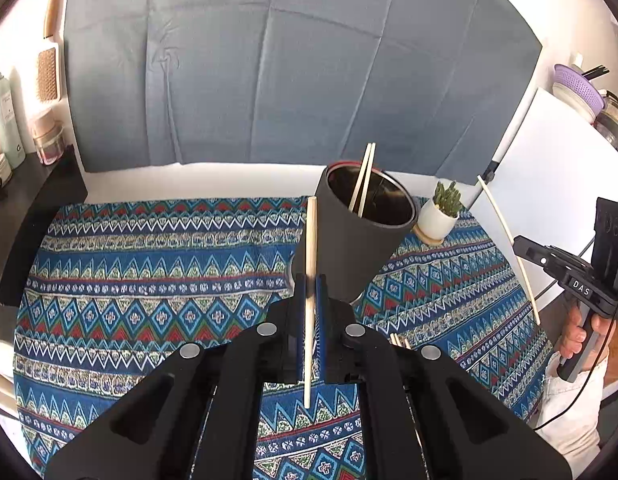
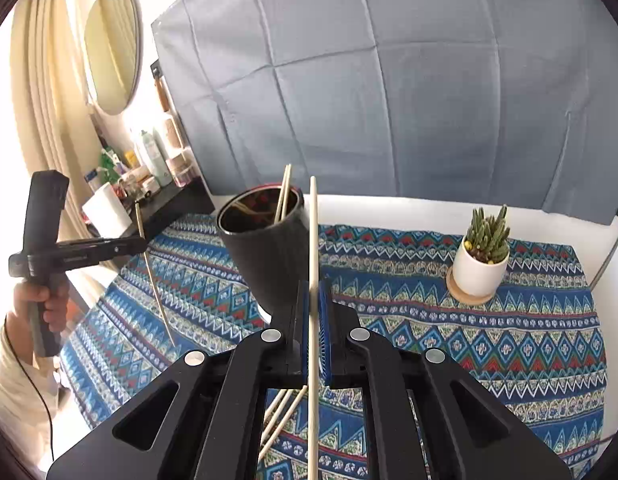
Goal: Organize utensils
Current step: 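Lower the left tool's chopstick into the black holder while the right tool inserts its own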
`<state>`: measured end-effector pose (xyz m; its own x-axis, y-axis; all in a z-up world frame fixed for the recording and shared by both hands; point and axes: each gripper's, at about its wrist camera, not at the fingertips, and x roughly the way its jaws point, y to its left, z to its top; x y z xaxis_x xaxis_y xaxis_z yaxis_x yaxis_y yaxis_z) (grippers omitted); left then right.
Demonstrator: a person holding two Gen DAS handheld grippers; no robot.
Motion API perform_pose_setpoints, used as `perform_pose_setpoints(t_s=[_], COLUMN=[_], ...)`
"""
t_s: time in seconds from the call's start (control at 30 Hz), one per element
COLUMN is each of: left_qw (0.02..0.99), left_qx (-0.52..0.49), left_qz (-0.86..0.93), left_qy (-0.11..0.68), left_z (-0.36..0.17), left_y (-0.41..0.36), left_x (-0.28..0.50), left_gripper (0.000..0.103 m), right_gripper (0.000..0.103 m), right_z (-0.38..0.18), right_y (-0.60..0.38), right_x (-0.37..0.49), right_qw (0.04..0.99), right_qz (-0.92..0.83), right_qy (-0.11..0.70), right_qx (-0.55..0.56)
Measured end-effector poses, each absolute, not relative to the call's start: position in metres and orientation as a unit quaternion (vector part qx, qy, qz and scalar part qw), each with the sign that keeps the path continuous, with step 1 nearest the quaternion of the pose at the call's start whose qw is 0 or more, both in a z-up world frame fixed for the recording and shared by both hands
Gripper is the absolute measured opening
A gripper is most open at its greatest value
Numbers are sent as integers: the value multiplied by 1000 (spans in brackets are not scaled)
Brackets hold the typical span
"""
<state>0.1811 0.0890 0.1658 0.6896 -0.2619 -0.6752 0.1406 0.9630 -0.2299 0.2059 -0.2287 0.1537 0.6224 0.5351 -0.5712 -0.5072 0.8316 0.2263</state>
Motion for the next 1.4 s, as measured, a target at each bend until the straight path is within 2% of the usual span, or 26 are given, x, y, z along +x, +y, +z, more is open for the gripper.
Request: perform_pose_setpoints(t_s=[0.47,0.7,1.07,1.4], left_qw=[937,942,938,922], left_qx=[-41,-22,-26,-33], left_qz=[-132,-154,-186,-195], left_qy=[320,297,292,332], left_z=[245,269,248,200], left_y=[76,55,26,23], left_x=[217,245,297,326], left_gripper=[5,5,5,5], right_gripper=[5,5,5,5], right_z=[207,221,199,145], right_y=[-196,-170,-139,-126], right_x=[244,271,314,349], right_qw=[909,909,900,902], right_qz=[318,337,374,347], right_qy=[267,244,204,190], right_qx=[32,32,92,174])
